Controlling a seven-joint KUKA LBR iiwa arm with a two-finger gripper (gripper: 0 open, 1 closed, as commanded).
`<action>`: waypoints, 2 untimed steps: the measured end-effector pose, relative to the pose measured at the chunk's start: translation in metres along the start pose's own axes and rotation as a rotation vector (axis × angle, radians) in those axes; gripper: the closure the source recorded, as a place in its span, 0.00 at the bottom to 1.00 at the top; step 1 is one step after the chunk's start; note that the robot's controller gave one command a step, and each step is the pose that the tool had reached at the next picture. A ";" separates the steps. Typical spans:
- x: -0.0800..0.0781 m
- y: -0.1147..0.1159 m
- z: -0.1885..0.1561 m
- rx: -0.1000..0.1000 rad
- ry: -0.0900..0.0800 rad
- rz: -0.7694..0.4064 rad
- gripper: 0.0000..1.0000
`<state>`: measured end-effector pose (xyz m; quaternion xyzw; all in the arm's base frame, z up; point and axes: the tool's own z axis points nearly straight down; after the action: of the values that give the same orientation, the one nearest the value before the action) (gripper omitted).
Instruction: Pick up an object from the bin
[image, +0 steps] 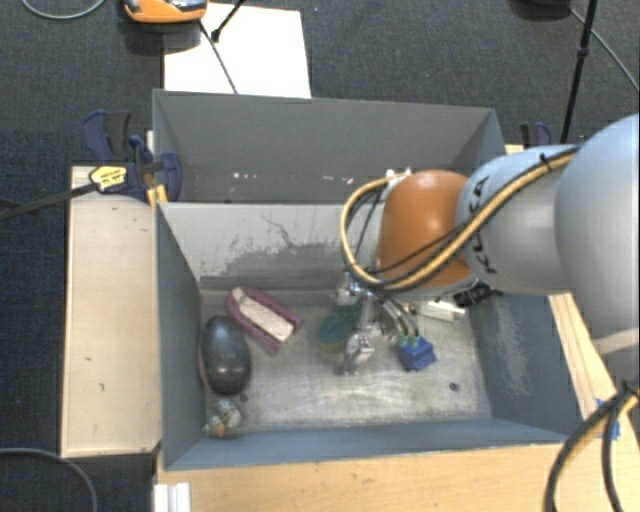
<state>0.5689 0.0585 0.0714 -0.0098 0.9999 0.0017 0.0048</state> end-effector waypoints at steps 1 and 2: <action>-0.008 -0.007 -0.030 0.002 0.003 -0.154 0.00; -0.013 -0.019 -0.029 0.002 0.003 -0.143 0.00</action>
Offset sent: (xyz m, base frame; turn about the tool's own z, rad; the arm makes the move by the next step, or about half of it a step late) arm 0.0062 -0.0071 0.0286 -0.1545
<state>0.5821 0.0393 0.1006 -0.0812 0.9967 0.0002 0.0035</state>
